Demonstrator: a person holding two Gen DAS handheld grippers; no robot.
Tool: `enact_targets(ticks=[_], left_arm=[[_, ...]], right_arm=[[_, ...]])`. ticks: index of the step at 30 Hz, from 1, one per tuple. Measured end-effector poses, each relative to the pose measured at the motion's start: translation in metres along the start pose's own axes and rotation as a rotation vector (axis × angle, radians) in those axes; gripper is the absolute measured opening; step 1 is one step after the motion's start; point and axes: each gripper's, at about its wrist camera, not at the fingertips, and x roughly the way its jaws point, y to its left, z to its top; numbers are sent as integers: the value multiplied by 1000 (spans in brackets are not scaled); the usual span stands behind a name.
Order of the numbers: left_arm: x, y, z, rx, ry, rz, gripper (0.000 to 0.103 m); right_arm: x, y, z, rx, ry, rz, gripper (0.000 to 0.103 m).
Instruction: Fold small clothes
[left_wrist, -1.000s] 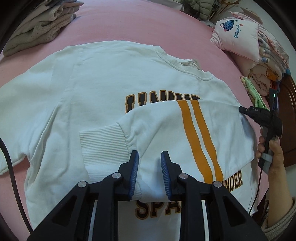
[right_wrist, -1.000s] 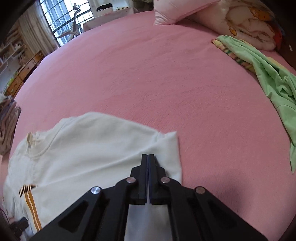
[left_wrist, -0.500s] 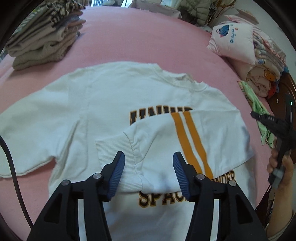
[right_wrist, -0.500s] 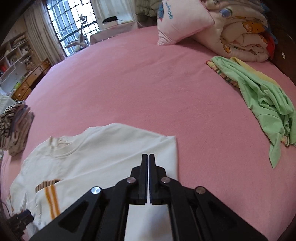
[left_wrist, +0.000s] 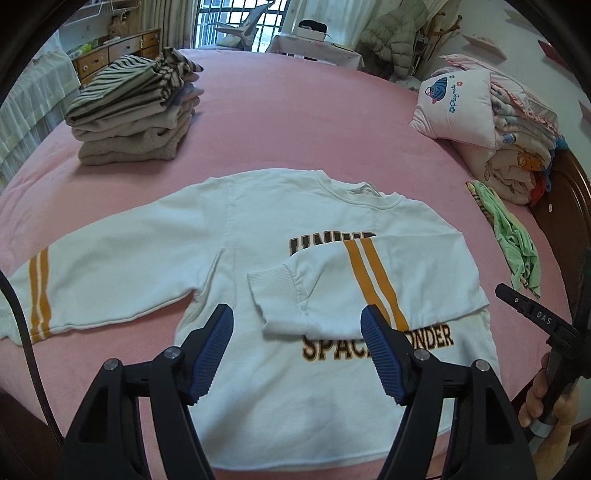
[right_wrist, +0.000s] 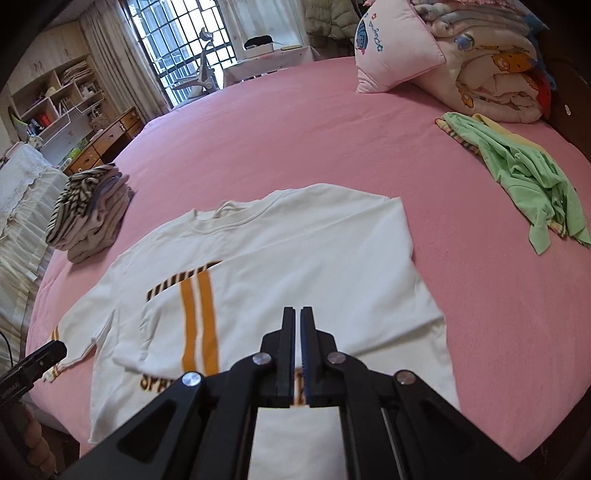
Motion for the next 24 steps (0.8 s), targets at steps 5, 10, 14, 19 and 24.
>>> enact_targets(ticks=[5,10,14,19,24], left_arm=[[-23,7,-14,15,-7,17,71],[-41,20,-28,11,-23,11,72],[-52,33,-35,-3,-45,24,72],[-65,57,-45,-18,-69,49,72],[-75,84,-56,-35,-89,77,72]], right_arm=[[-25,23,-18,-28,-25,25,3],[-39,53,-32,-86,-22,51,3],[-44,80,-43,-136,-15,54,19],[-55,120,-57,-214,-63,63,37],[-61,168,-71,-307,-110,80,37]])
